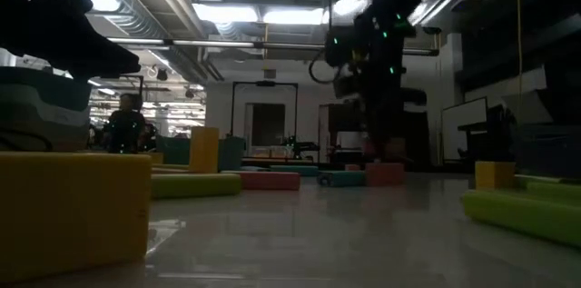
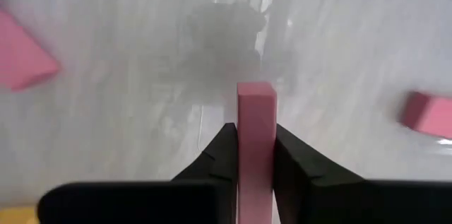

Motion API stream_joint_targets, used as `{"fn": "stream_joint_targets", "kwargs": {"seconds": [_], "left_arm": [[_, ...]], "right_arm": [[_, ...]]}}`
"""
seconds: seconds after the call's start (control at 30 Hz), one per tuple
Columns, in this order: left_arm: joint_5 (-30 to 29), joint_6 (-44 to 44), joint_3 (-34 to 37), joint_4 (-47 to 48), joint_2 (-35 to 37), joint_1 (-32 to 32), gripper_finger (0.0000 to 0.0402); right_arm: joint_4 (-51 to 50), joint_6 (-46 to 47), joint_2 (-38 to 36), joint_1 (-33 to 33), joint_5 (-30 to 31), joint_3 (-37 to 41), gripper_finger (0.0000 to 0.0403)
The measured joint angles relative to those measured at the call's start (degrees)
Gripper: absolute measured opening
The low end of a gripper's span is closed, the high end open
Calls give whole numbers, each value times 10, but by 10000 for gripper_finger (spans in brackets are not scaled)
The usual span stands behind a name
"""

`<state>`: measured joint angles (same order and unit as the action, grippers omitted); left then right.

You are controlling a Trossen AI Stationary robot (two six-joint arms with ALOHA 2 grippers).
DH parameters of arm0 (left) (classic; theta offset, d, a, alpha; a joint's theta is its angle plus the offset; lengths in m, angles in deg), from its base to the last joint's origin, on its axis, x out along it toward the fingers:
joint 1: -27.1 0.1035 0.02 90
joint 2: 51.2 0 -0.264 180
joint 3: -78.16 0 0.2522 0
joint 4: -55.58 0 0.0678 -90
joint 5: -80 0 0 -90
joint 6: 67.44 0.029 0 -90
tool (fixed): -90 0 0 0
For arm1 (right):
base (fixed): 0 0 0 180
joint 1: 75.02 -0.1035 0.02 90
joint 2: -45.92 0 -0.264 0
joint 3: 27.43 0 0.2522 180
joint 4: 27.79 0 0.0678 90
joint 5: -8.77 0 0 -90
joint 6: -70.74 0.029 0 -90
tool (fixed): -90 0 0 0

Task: Sort blocks
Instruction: Put the pink block into the black bin

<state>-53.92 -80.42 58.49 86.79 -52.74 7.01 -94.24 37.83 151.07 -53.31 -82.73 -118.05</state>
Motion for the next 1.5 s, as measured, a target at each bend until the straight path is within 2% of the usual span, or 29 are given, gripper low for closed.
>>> {"fn": "stream_joint_targets", "kwargs": {"seconds": [0.37,0.6,0.7,0.87,1.07,1.2,1.37,1.5], "left_arm": [[0,-1,0,0,0,0,148],[0,-17,0,0,0,0,148],[0,-42,0,0,0,0,148],[16,-57,0,4,0,0,148],[20,-61,0,5,0,0,148],[20,-61,0,5,0,0,148],[20,-61,0,4,0,0,148],[20,-61,0,4,0,0,148]], "right_arm": [[-262,97,-1,-86,-10,-161,59],[-373,189,-1,-150,-11,-176,60],[-372,226,-3,-172,-11,-169,59],[-373,268,-36,-205,-9,-120,62],[-372,375,-133,-218,10,7,62],[-355,463,-191,-218,-18,86,64],[-308,515,-245,-218,-77,167,66],[-278,563,-265,-218,-85,223,66]]}}
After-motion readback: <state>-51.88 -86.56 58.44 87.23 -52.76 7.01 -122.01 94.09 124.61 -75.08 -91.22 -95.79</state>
